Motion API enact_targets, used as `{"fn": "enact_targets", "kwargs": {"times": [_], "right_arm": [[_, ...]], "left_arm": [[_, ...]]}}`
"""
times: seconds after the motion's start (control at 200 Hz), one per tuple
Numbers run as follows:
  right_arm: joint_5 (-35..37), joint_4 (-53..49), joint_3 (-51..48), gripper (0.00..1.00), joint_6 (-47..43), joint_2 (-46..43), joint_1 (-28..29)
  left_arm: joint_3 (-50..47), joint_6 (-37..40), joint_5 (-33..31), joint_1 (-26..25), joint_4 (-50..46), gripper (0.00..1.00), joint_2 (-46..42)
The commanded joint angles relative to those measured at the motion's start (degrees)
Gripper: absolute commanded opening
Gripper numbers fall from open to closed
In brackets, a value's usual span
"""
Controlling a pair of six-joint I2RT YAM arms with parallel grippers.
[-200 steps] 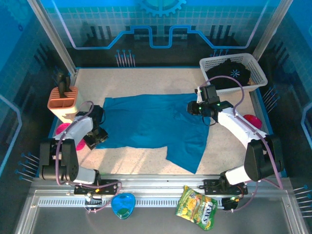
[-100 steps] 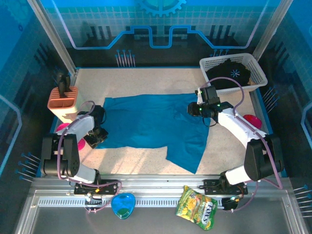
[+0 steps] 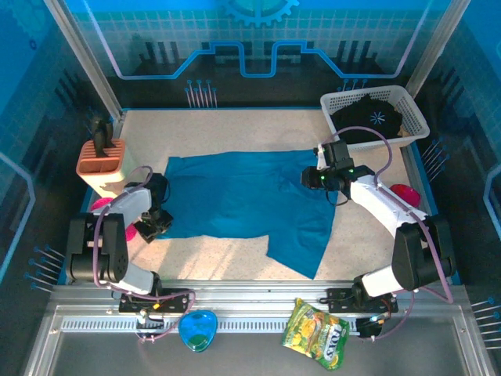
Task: Fold and stack the t-shirts
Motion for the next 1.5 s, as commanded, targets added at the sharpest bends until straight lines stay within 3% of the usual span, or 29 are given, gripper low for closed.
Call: {"fn": "enact_targets", "kwargs": {"times": [0.0, 0.195, 0.32, 0.56, 0.741, 0.956, 1.066, 1.121, 1.201, 1.281, 1.356, 1.496], "right_arm": [[-1.1, 0.6, -0.8, 0.30, -1.0, -0.3, -1.2], [-1.1, 0.1, -1.2, 0.31, -1.0, -1.4, -1.7], [-1.1, -0.3, -1.2, 0.31, -1.0, -2.1, -2.0], [-0.8, -1.7, -0.7, 0.32, -1.5, -2.9, -2.1], [-0.2, -5.0, 1.7, 0.39, -7.5, -5.1, -2.3], [-0.2, -6.2, 4.4, 0.47, -19.0, -16.6, -1.7], [-4.2, -4.9, 3.1, 0.52, -26.7, -21.7, -0.8], [-5.1, -7.6, 3.1, 0.58, -34.5, -23.5, 1.1], [-4.9, -15.6, 2.7, 0.57, -48.8, -25.5, 5.1], [2.0, -23.5, 1.5, 0.58, -61.3, -27.0, 12.6], [8.7, -30.6, 1.9, 0.58, -65.9, -26.3, 17.5], [10.5, -42.5, -0.6, 0.55, -70.4, -24.2, 26.4]], "left_arm": [[-1.2, -0.5, 1.8, 1.2, 2.8, 0.41, 2.1], [-1.6, 0.9, 3.3, 2.7, 4.9, 0.39, 2.8], [-1.8, 1.6, 4.0, 3.5, 5.9, 0.33, 3.5], [-1.2, 3.4, 4.3, 4.0, 6.9, 0.00, 4.7], [-0.3, 4.3, 7.0, 4.0, 7.9, 0.00, 4.1], [0.9, 5.4, 7.0, 3.9, 7.1, 0.00, 0.9], [-0.5, 5.5, 6.4, 4.0, 7.6, 0.00, -2.3], [-1.0, 6.0, 6.0, 3.9, 7.8, 0.00, -3.3], [-1.8, 6.5, 6.2, 3.9, 8.3, 0.00, -4.2], [-3.2, 6.5, 7.1, 3.9, 10.0, 0.00, -5.4], [-4.0, 6.8, 7.9, 3.9, 10.7, 0.00, -6.1], [-4.1, 7.8, 8.6, 3.9, 11.0, 0.00, -7.3]]}}
